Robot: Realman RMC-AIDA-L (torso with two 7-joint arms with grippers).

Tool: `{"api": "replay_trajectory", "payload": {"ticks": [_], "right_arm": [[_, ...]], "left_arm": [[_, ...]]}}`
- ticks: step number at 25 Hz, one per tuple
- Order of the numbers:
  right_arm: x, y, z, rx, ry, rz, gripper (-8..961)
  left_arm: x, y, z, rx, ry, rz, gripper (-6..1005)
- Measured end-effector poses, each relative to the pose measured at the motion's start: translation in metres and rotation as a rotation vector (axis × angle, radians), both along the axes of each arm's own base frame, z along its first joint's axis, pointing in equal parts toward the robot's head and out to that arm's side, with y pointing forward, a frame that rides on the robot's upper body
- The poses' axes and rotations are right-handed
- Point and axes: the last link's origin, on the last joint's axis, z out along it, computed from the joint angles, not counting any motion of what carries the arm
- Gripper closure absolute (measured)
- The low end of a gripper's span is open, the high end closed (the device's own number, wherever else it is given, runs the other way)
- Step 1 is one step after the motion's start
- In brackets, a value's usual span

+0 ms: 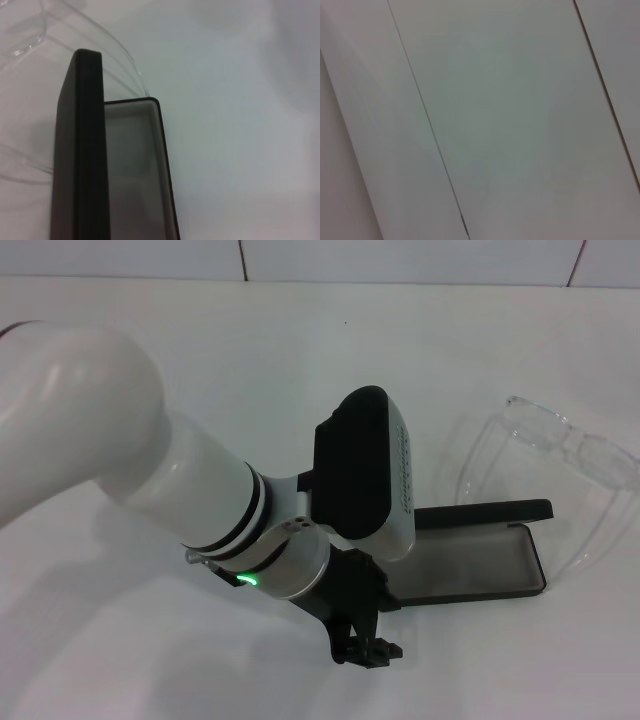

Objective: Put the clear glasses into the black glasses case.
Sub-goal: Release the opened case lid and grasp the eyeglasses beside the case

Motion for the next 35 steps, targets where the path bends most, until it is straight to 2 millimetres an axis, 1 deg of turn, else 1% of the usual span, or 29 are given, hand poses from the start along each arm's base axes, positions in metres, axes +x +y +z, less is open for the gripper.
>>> {"api": "replay_trajectory", "payload": {"ticks": [15,20,23,26,27,28,29,30,31,32,33,34,35], "right_arm": [[0.001,-0.004,-0.001,-0.001,0.004,0.0,228],[0.002,-0.006,-0.001,-0.002,0.002,-0.001,228],[0.001,-0.005,0.004,-0.006,-0.014,0.0,228],[-0.005,0.001,0.015,-0.038,-0.041,0.004,229],[-0.012,0.008,0.024,-0.085,-0.073,0.003,229],[-0.012,0.008,0.024,-0.085,-0.073,0.003,229],[-0.016,0.013,0.028,-0.11,-0.094,0.005,229],[-0.028,0.026,0.036,-0.195,-0.144,-0.012,229],[-0.028,0.026,0.036,-0.195,-0.144,-0.012,229],[-0.035,0.034,0.039,-0.241,-0.178,-0.02,229],[-0.048,0.052,0.04,-0.336,-0.245,-0.052,229],[-0.048,0.052,0.04,-0.336,-0.245,-0.052,229],[-0.055,0.063,0.039,-0.393,-0.291,-0.078,230]], "left_arm": [[0.0,-0.001,0.0,0.0,-0.001,0.006,542],[0.009,-0.007,0.006,-0.006,-0.024,-0.016,543],[0.025,-0.015,0.017,-0.01,-0.062,-0.064,543],[0.042,-0.019,0.032,0.001,-0.127,-0.091,543],[0.053,-0.019,0.045,0.026,-0.195,-0.095,543],[0.053,-0.019,0.045,0.026,-0.195,-0.095,543],[0.057,-0.017,0.052,0.044,-0.231,-0.094,543],[0.059,-0.015,0.059,0.059,-0.266,-0.092,543],[0.062,-0.012,0.067,0.077,-0.307,-0.088,543],[0.066,-0.008,0.078,0.101,-0.374,-0.084,543],[0.069,-0.002,0.092,0.126,-0.465,-0.073,543],[0.069,-0.002,0.092,0.126,-0.465,-0.073,543],[0.069,0.0,0.098,0.133,-0.512,-0.067,543]]}}
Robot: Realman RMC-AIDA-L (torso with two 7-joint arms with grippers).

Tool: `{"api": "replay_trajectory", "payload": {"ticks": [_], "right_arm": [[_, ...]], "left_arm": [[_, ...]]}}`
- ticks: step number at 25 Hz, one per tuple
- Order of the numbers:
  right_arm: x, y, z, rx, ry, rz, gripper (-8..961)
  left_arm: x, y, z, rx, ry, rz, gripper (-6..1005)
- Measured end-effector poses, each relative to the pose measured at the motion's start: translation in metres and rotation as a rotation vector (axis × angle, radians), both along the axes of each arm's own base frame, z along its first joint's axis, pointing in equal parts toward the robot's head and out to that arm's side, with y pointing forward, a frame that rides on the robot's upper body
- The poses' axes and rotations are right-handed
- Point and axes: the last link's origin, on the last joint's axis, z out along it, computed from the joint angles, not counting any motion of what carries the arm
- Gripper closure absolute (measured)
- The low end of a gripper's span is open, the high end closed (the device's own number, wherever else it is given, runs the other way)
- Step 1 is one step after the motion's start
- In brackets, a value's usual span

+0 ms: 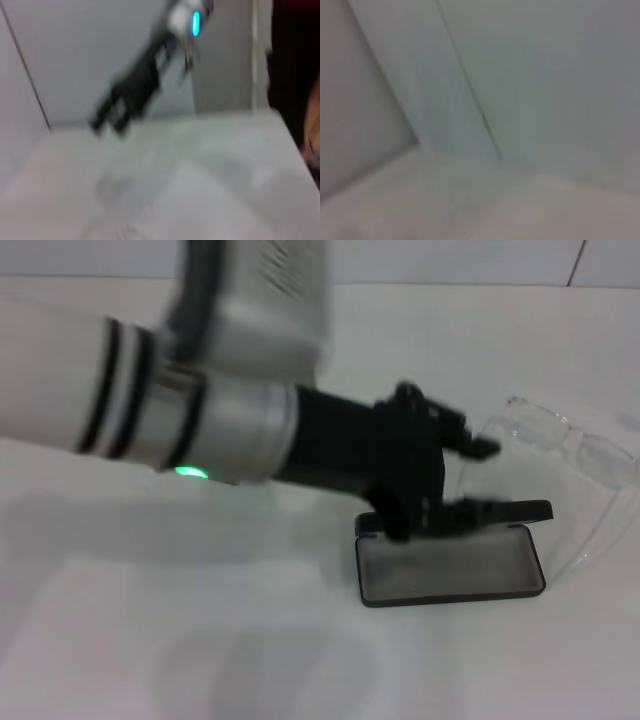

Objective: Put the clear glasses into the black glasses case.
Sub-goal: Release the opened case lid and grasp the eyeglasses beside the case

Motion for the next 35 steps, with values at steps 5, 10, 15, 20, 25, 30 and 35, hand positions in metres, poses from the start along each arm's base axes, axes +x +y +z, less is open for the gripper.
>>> {"api": "replay_trajectory", "payload": {"ticks": [5,10,15,20,25,30,35], "right_arm": [[-0.029,0.044,-0.011,-0.152,-0.237,-0.099,230],[-0.048,0.073,-0.028,-0.22,-0.461,-0.145,231],[-0.062,0.093,-0.065,-0.32,-0.633,-0.143,231],[-0.081,0.103,-0.106,-0.367,-0.729,-0.084,231],[-0.095,0.109,-0.133,-0.379,-0.774,-0.032,232],[-0.094,0.115,-0.15,-0.372,-0.804,-0.031,265],[-0.087,0.116,-0.161,-0.38,-0.831,-0.044,306]], "left_arm": [[-0.006,0.009,0.026,0.024,-0.199,0.033,544],[-0.012,0.014,0.033,0.02,-0.309,0.05,544],[-0.019,0.017,0.032,0.007,-0.36,0.07,544],[-0.028,0.018,0.027,-0.003,-0.365,0.089,544],[-0.032,0.019,0.025,-0.005,-0.368,0.095,544],[-0.039,0.019,0.023,-0.006,-0.372,0.11,545],[-0.043,0.019,0.021,-0.011,-0.389,0.121,545]]}}
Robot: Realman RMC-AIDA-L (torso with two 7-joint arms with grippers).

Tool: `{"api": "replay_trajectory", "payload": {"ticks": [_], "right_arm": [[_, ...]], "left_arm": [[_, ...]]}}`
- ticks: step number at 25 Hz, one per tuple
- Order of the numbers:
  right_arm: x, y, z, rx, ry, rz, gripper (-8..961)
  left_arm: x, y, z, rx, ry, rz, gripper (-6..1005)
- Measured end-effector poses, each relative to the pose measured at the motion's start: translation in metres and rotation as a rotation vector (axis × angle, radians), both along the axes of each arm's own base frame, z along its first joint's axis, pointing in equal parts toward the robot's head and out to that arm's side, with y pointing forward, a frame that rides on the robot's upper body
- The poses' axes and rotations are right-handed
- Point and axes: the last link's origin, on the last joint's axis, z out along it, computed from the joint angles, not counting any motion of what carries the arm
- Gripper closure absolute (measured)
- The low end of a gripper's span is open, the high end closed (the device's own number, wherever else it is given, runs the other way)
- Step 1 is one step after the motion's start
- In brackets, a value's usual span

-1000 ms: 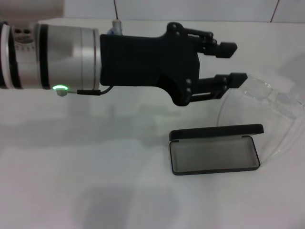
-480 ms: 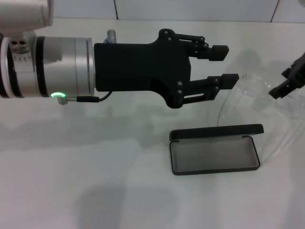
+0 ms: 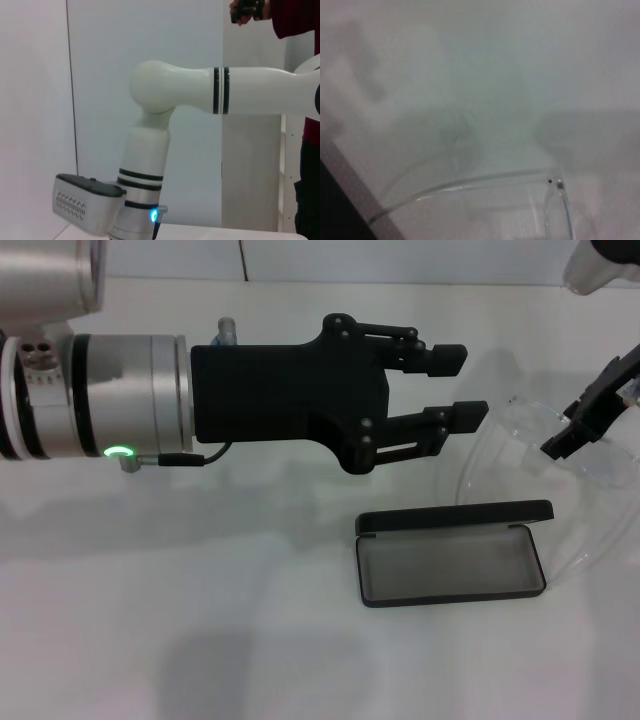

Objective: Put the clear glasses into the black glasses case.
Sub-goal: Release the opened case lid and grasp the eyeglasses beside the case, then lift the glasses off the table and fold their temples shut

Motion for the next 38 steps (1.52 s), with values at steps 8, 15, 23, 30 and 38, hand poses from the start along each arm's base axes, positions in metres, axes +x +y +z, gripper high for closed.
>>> {"api": "replay_trajectory", "payload": {"ticks": [8,15,23,30,38], "right_arm": [[0.01,0.0,-0.01,0.012,-0.008,-0.009,335],[0.015,0.0,-0.018,0.021,-0.006,-0.013,394],[0.018,0.001,-0.017,0.036,-0.007,-0.005,548],[0.026,0.0,-0.01,0.054,-0.013,-0.021,742],[0.034,-0.004,0.015,0.122,-0.019,-0.017,826]], "left_arm": [[-0.002,0.001,-0.002,-0.003,-0.003,0.003,545],[-0.003,0.002,-0.003,-0.008,-0.004,0.007,546],[-0.007,0.001,-0.004,-0.014,-0.004,0.025,548],[-0.008,0.001,-0.005,-0.015,-0.004,0.027,549],[-0.009,0.003,-0.002,-0.005,-0.007,0.033,550]]}}
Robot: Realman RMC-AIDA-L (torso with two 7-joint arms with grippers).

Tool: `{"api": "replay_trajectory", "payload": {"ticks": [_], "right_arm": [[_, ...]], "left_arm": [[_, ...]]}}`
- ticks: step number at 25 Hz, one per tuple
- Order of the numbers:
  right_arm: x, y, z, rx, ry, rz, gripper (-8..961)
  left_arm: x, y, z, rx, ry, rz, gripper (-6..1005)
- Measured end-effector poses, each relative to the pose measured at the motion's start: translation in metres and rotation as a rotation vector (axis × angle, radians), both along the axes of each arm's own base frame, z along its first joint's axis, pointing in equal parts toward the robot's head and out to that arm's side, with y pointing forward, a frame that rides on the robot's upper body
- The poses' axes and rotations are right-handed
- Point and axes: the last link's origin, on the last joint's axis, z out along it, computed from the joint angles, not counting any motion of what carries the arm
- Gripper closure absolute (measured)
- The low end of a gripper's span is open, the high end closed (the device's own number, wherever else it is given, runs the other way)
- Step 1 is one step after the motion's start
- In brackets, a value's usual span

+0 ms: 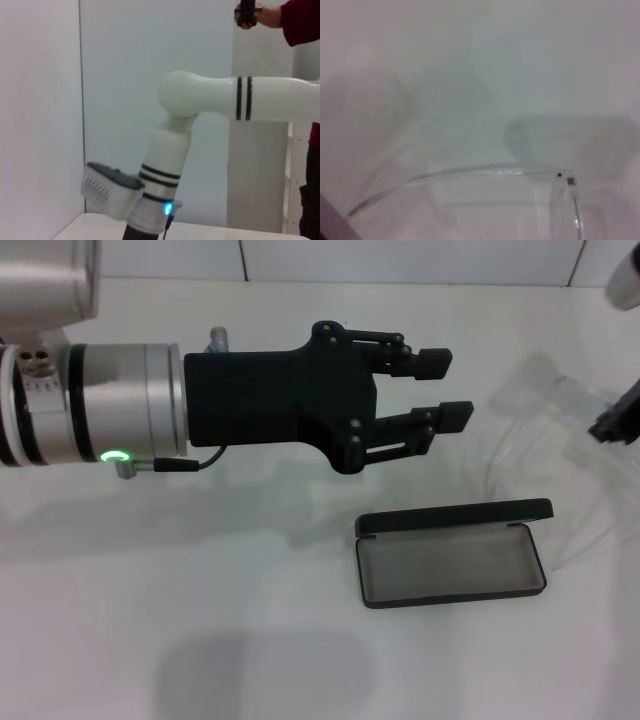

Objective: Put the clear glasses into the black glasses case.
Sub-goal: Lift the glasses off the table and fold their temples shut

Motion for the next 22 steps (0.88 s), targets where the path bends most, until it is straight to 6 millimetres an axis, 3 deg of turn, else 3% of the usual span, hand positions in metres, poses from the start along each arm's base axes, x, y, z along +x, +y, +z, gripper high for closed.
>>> {"api": "replay_trajectory", "payload": {"ticks": [5,9,17,22], "right_arm": [[0.005,-0.008,0.027,0.047,0.016,-0.019,826],[0.008,-0.019,0.06,0.122,0.064,-0.029,826],[-0.018,-0.04,0.123,0.308,0.351,0.111,826],[-0.028,-0.06,0.125,0.318,0.603,0.263,826]], "left_arm": [[0.0,0.002,0.002,0.008,-0.003,0.005,550],[0.002,0.004,0.004,0.011,-0.007,0.002,551],[0.009,0.012,0.019,0.028,-0.123,0.024,575],[0.022,0.013,0.025,0.03,-0.203,-0.03,686]]}}
